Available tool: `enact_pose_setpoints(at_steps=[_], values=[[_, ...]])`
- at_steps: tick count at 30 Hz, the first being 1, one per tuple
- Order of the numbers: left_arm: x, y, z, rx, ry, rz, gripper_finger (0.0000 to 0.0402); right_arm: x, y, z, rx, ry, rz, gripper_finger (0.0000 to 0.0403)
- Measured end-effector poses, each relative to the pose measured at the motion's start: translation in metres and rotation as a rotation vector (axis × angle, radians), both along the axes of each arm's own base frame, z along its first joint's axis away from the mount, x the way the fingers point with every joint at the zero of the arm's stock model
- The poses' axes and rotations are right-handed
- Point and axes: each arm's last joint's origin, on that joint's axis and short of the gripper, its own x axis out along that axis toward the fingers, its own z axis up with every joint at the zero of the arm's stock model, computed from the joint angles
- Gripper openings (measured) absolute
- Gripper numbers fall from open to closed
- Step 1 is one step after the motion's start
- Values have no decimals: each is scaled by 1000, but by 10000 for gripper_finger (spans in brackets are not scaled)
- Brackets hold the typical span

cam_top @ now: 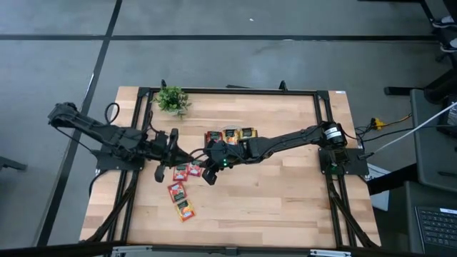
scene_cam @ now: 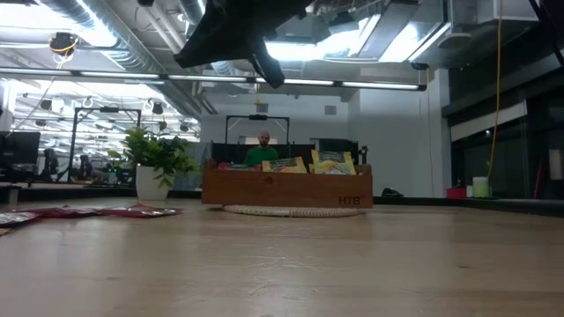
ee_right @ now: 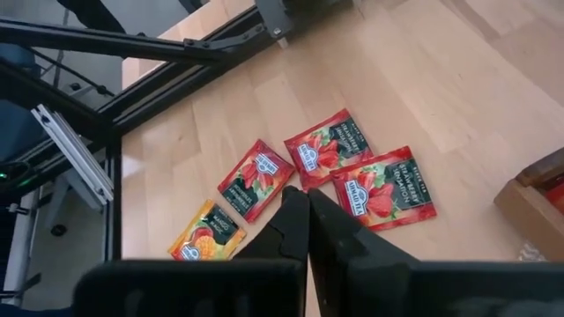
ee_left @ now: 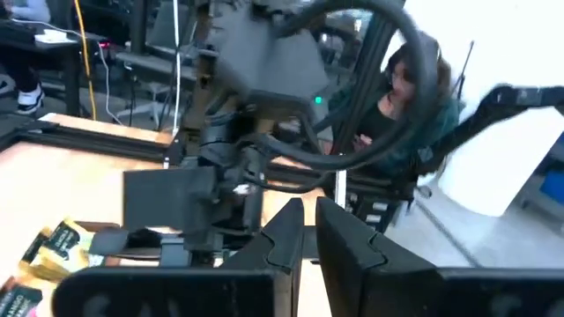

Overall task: Pick & Place Tea
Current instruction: Put the red tea bag into the left section of the wooden organizer

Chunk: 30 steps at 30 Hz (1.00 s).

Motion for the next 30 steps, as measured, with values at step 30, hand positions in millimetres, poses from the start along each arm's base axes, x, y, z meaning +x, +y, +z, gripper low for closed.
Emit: enact_pose_setpoints(at_steps=[30], values=[[-41,21,-93,-50,174,122,28,15,-42,-49,-110,137,45,5]])
